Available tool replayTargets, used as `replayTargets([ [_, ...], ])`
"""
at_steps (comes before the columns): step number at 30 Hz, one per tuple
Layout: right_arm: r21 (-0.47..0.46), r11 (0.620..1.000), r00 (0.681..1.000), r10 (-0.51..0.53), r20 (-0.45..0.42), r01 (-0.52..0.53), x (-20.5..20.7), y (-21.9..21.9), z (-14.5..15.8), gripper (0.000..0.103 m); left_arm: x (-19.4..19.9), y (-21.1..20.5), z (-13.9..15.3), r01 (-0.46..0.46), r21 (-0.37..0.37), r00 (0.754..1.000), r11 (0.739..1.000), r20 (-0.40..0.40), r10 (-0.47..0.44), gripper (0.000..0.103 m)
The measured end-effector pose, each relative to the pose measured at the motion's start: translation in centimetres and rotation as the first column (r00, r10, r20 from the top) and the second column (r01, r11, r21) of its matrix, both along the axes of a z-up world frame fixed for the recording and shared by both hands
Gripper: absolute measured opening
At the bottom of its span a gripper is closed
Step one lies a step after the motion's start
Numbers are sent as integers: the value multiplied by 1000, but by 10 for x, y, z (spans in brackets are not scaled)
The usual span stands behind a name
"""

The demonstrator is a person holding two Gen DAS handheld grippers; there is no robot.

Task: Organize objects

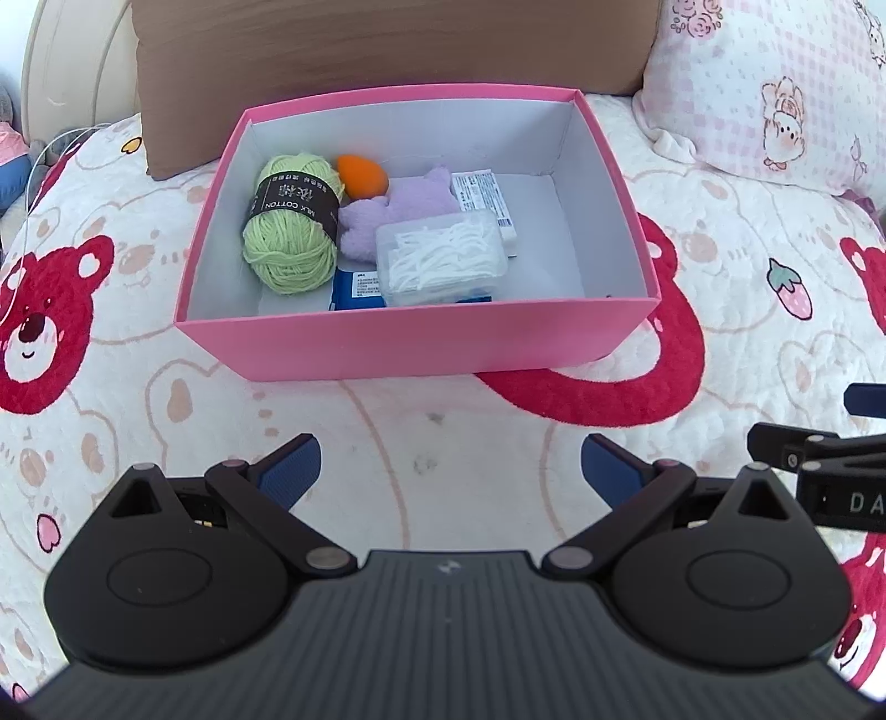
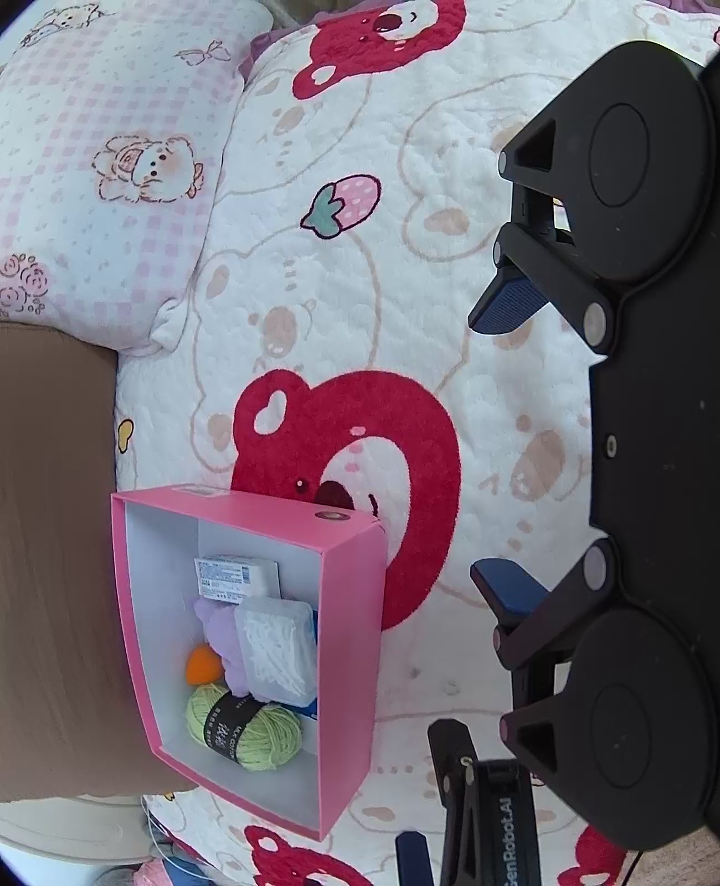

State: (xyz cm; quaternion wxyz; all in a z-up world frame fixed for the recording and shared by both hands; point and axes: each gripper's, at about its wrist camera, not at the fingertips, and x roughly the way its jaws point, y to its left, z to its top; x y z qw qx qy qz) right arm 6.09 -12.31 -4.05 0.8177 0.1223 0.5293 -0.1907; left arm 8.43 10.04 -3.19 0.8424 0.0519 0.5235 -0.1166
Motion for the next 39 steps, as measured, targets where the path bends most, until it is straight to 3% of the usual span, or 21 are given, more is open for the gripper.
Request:
replayTargets([
  [39,2,1000,1000,-24,-8,24,-3,-10,-3,91,0,5,3,-10,17,1000,1000,-16,11,102],
])
